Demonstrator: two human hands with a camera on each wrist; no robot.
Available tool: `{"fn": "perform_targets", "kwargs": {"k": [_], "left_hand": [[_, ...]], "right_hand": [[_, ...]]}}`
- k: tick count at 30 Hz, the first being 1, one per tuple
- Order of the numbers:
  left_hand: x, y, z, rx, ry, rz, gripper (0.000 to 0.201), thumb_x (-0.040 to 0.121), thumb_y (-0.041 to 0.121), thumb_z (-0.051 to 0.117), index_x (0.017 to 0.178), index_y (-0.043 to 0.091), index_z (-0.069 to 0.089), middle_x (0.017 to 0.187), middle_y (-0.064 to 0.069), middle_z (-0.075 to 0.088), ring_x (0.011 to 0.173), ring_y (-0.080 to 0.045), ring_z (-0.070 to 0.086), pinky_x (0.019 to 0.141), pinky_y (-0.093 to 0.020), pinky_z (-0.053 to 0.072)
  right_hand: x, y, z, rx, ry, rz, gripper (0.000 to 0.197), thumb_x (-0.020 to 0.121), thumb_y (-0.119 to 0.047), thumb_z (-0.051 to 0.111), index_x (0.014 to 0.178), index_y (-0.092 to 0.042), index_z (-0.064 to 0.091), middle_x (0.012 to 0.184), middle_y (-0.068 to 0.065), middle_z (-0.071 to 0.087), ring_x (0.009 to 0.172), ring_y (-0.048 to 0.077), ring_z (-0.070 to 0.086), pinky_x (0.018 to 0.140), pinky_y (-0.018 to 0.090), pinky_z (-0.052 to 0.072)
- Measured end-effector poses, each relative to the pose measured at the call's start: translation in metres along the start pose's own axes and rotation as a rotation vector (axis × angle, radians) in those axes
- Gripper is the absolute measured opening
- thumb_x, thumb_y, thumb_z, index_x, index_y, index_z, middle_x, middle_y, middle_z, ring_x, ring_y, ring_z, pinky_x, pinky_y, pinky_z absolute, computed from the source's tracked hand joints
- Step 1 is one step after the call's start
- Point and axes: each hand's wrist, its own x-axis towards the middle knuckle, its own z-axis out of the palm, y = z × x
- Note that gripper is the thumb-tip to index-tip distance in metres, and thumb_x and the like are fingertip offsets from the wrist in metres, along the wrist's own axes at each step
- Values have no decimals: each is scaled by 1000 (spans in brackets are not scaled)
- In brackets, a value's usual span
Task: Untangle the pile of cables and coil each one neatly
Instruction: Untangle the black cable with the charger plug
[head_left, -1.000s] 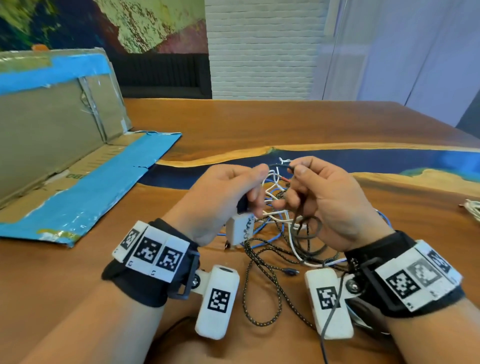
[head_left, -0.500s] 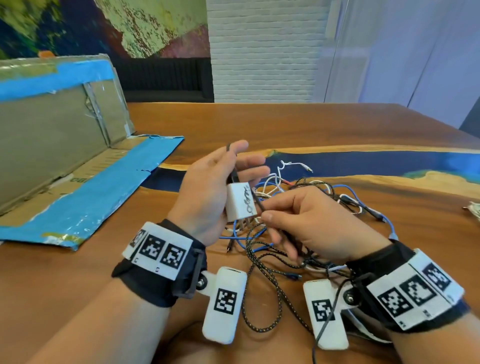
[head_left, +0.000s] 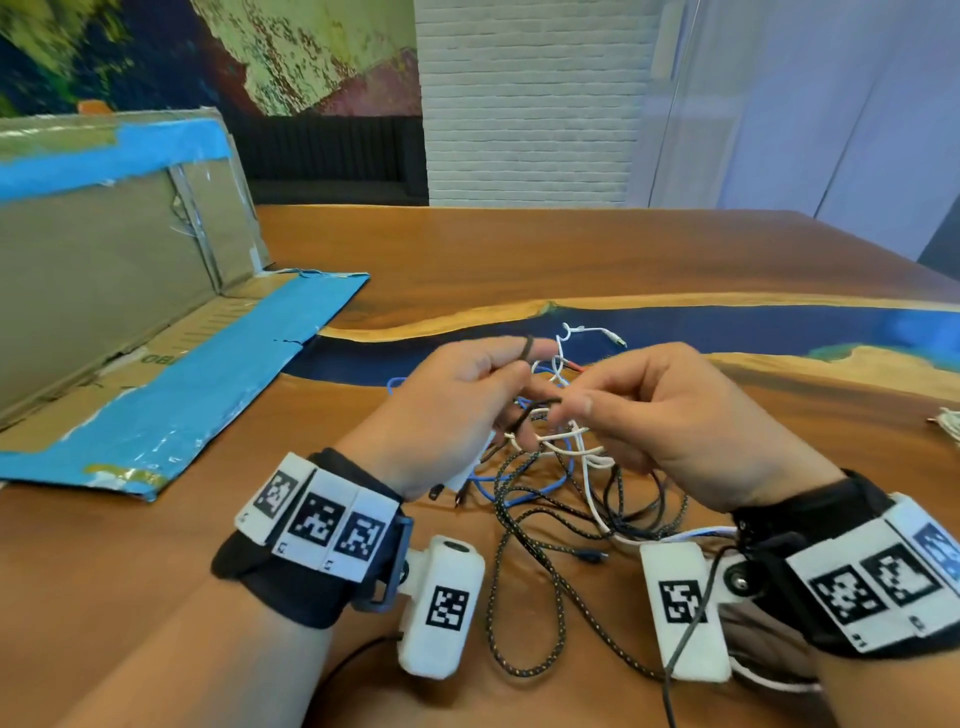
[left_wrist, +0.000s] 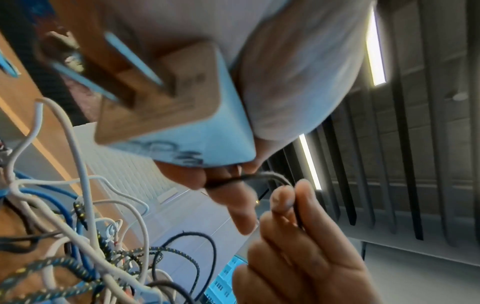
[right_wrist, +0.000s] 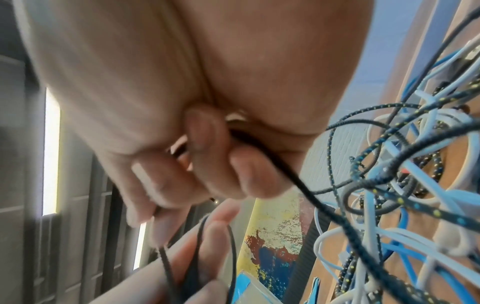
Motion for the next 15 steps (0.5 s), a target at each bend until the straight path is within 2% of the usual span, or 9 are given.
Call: {"fn": "perform_targets", "kwargs": {"k": [1, 4, 5, 7, 9, 12, 14, 15], "left_hand": [[0, 0, 2, 18, -48, 2, 31, 109, 12, 39, 124, 19, 65, 76, -1, 73, 58, -14, 58, 62, -23, 47], [-2, -3, 4, -3, -210, 0, 37, 110, 21, 37, 115, 7, 70, 57, -6, 56, 53, -18, 42, 58, -26, 40], [-3, -3, 4, -34, -248, -2, 41, 110, 25, 36, 114, 6, 72, 54, -6, 50, 53, -19, 40, 58, -26, 39], [-5, -2, 4, -140, -295, 8, 43, 110, 26, 37, 114, 3, 73, 51, -4, 42, 51, -18, 37, 56, -24, 38], [-5, -1, 3, -282, -279, 15, 37, 107, 20, 41, 106, 1, 73, 51, -1, 36, 50, -16, 35, 54, -22, 37], [-4, 2, -3, -493, -204, -9, 30, 100, 24, 46, 76, 14, 62, 56, 2, 28, 54, -17, 33, 54, -24, 32], [-4, 3, -5, -601, -160, -28, 32, 98, 28, 44, 71, 16, 55, 56, 5, 27, 53, -16, 33, 58, -28, 30], [-4, 4, -5, -658, -142, -21, 33, 98, 29, 41, 73, 16, 58, 56, 6, 28, 52, -15, 34, 63, -30, 30]], "right_hand": [[1, 1, 0, 10, 60, -15, 27, 85, -35, 74, 80, -8, 79, 47, 3, 41, 42, 11, 29, 44, 20, 25], [8, 7, -3, 78, 247, -39, 24, 77, -29, 76, 73, -6, 73, 48, -6, 53, 38, 2, 38, 43, 10, 32], [9, 9, -5, 107, 294, -44, 23, 75, -29, 76, 72, -7, 72, 48, -5, 53, 37, 3, 37, 42, 11, 32], [10, 13, -9, 160, 344, -54, 24, 74, -36, 77, 68, -13, 71, 46, -4, 47, 37, 10, 29, 39, 19, 27], [10, 15, -12, 257, 329, -59, 24, 74, -40, 76, 66, -17, 70, 47, -4, 41, 39, 11, 23, 42, 24, 17], [10, 17, -12, 399, 255, -74, 15, 78, -32, 72, 76, -18, 78, 53, -2, 43, 42, 9, 25, 43, 25, 13], [11, 18, -8, 371, 243, -69, 15, 83, -22, 69, 88, -18, 82, 57, 1, 49, 44, 11, 26, 43, 23, 15], [11, 20, -6, 349, 249, -56, 17, 85, -18, 67, 93, -18, 82, 60, 3, 52, 45, 13, 27, 42, 22, 17]]}}
